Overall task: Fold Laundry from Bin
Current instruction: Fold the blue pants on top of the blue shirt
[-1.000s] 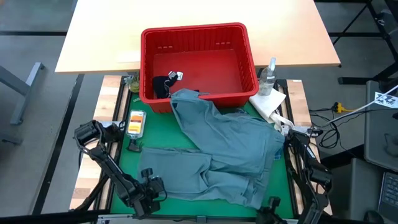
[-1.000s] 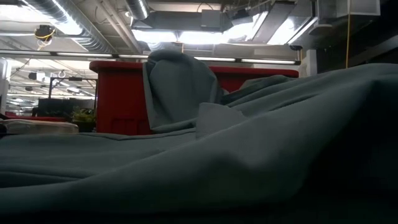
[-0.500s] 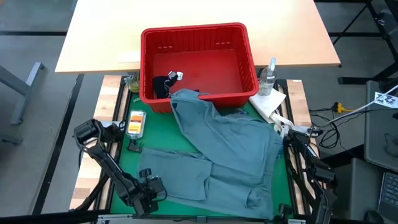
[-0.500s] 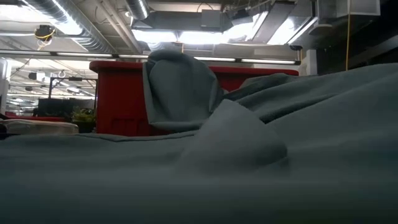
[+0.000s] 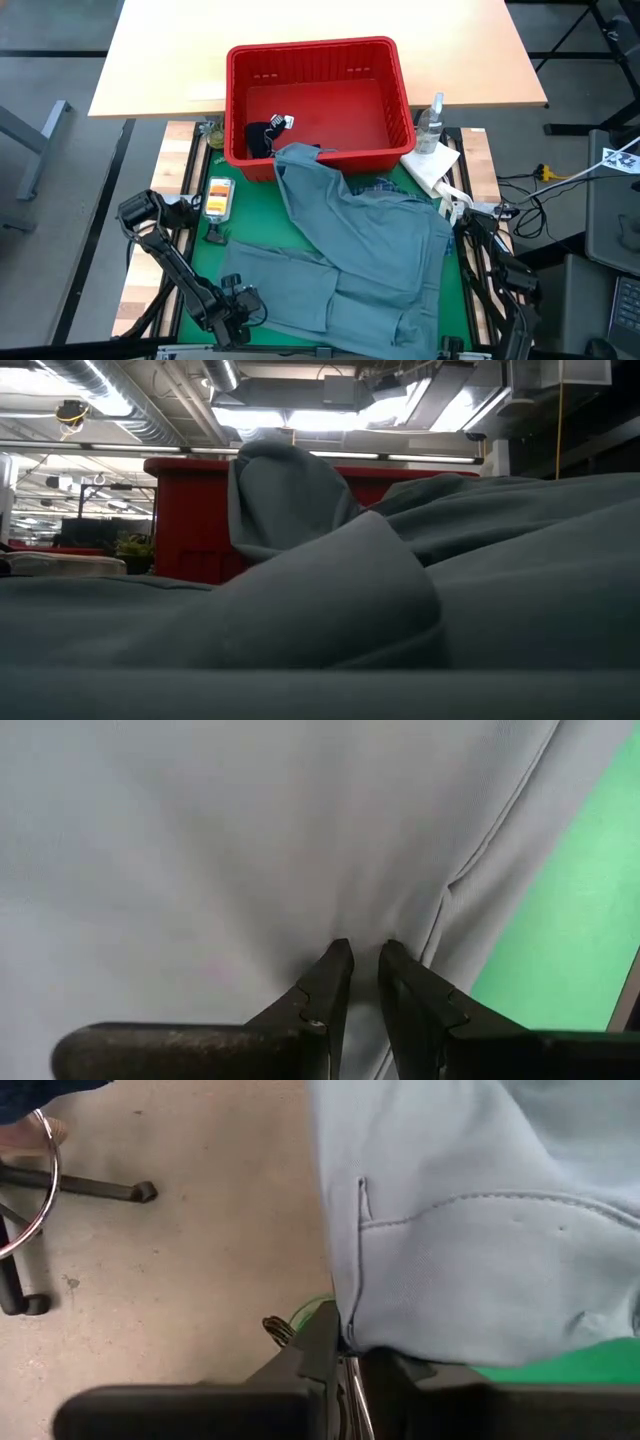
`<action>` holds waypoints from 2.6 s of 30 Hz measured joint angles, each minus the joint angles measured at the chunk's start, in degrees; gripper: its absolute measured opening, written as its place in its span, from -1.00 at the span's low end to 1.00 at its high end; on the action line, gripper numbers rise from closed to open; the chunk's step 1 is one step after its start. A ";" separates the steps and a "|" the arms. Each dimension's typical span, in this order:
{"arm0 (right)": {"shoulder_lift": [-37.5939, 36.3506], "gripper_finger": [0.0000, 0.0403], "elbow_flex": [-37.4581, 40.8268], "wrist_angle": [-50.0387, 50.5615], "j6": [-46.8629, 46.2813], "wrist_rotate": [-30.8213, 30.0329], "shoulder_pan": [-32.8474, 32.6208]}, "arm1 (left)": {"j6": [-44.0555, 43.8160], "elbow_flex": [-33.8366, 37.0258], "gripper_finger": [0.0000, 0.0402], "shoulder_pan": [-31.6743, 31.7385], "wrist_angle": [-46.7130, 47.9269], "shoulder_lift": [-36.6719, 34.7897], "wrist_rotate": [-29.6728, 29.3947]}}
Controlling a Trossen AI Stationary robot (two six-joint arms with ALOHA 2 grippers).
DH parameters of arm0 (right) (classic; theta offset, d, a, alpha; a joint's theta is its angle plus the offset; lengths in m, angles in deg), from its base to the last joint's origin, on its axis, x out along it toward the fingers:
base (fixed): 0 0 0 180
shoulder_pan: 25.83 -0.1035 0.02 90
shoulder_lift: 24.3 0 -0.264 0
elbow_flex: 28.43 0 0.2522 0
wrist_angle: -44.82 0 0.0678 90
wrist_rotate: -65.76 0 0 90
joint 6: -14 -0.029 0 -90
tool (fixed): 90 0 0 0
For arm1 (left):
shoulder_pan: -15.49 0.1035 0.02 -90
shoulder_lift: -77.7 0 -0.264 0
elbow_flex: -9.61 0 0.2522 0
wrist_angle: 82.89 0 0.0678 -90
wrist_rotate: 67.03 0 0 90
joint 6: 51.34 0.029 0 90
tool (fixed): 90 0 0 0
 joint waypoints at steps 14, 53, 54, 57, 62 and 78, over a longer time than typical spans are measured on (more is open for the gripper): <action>0.00 -0.29 -0.02 0.71 2.74 9.44 1.11 | -1.03 0.38 -0.71 -0.13 0.00 -5.33 1.14; -4.91 -0.25 -0.02 4.35 19.25 -3.44 3.27 | -22.68 -0.03 -0.21 -3.29 17.57 -26.29 -2.65; -5.17 -0.25 -0.02 4.64 19.37 -6.43 3.57 | -23.26 -0.03 -0.21 -4.08 17.95 -26.80 -3.52; -5.55 -0.25 -0.02 4.58 19.46 -13.51 4.56 | -23.61 -0.03 -0.21 -6.51 17.93 -27.03 -5.55; -5.55 -0.25 -0.02 4.45 24.19 -15.22 7.45 | -23.93 -0.03 -0.21 -8.53 16.44 -25.32 -6.42; -5.53 -0.25 -0.02 -2.22 49.78 -7.62 17.79 | -46.12 -0.03 -0.21 -8.79 29.49 -22.23 -3.60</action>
